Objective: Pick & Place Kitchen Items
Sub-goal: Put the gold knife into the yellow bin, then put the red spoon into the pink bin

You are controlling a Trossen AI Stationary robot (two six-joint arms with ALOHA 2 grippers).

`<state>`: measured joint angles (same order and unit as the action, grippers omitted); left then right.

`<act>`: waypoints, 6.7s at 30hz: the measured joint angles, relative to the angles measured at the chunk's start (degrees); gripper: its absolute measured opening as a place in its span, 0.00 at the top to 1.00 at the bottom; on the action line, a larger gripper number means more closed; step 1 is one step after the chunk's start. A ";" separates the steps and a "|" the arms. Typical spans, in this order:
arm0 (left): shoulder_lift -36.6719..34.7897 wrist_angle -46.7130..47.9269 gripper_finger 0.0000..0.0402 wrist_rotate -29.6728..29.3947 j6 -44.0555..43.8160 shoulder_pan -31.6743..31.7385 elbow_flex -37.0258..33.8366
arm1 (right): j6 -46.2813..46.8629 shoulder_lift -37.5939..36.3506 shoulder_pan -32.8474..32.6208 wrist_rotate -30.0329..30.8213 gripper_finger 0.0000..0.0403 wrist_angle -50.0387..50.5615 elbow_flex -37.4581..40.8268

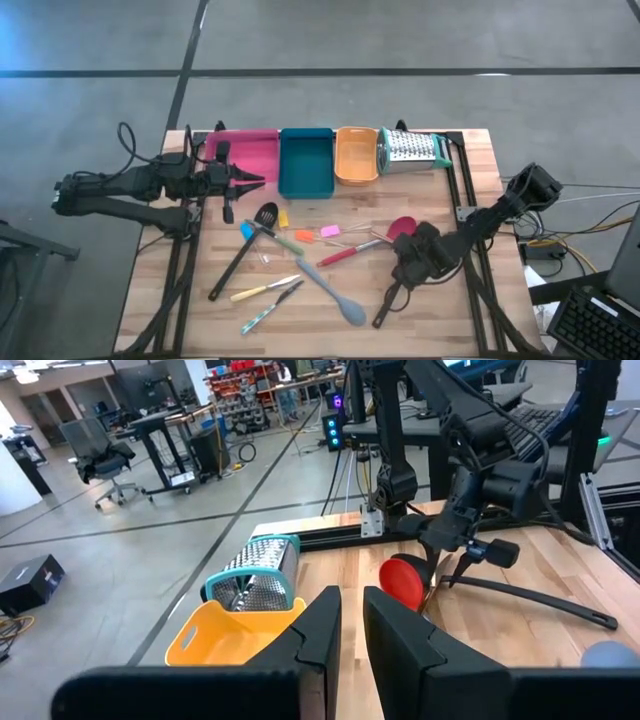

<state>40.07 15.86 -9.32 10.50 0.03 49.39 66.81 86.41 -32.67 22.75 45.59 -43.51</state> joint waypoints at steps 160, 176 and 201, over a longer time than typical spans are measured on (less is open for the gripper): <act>0.00 0.55 0.87 0.01 0.00 -0.01 0.00 | -47.95 26.00 64.42 -8.42 0.66 -28.65 -31.28; -0.02 0.55 0.87 0.02 0.00 0.00 0.00 | -49.07 11.45 60.72 -11.16 0.57 -23.08 -31.85; -0.01 0.55 0.87 0.02 -0.01 -0.02 0.00 | -49.00 -10.16 33.71 -15.35 0.90 -0.41 -31.43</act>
<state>40.06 16.41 -9.30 10.49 0.01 49.39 17.80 76.25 1.04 7.40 45.18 -74.93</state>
